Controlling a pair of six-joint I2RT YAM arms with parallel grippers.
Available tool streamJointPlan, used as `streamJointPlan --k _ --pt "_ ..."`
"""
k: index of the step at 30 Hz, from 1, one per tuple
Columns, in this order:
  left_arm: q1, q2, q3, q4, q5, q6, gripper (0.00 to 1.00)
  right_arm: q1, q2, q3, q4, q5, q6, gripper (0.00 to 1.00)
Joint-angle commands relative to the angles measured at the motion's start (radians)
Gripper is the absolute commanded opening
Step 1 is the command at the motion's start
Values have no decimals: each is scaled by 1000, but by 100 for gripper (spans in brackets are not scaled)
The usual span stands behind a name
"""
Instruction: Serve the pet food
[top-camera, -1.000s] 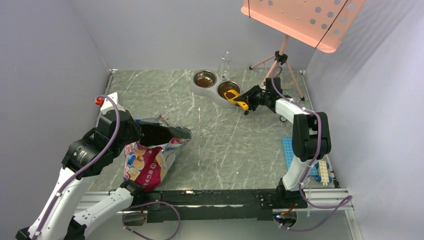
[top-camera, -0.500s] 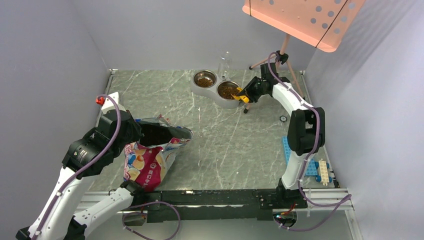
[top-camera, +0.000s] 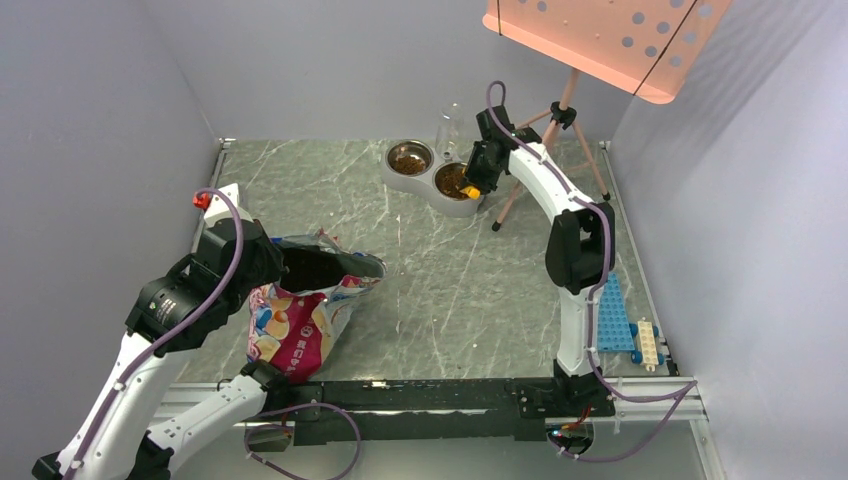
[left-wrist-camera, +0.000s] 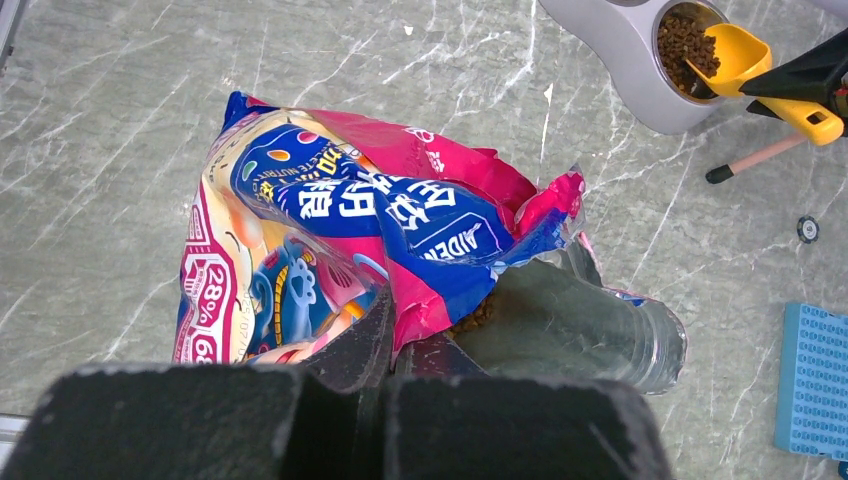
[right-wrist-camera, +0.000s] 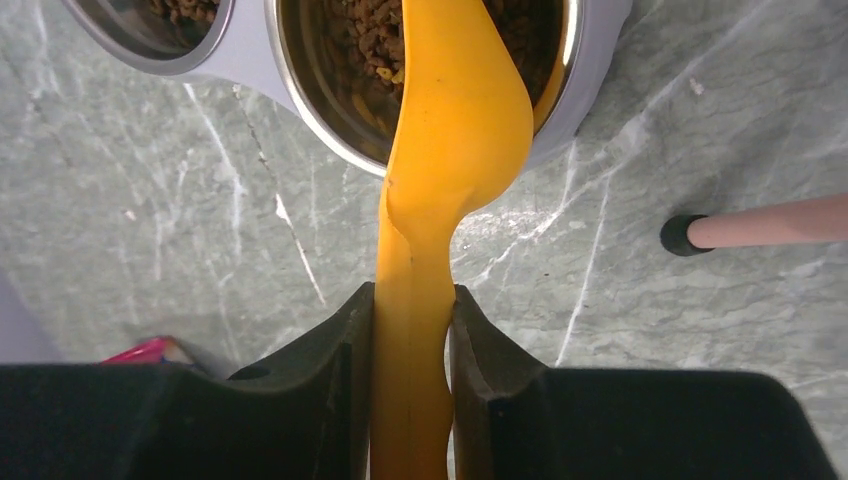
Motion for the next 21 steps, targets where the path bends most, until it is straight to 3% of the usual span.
streamJointPlan --k 1,10,21 --pt "-3 -17 33 27 7 5 0 35 15 116 -128 167 -95 0" --pt "-3 -11 26 37 14 3 0 81 -4 171 -194 319 -200 0" --pt "-3 0 18 54 49 3 0 84 -46 235 -206 271 -291 0"
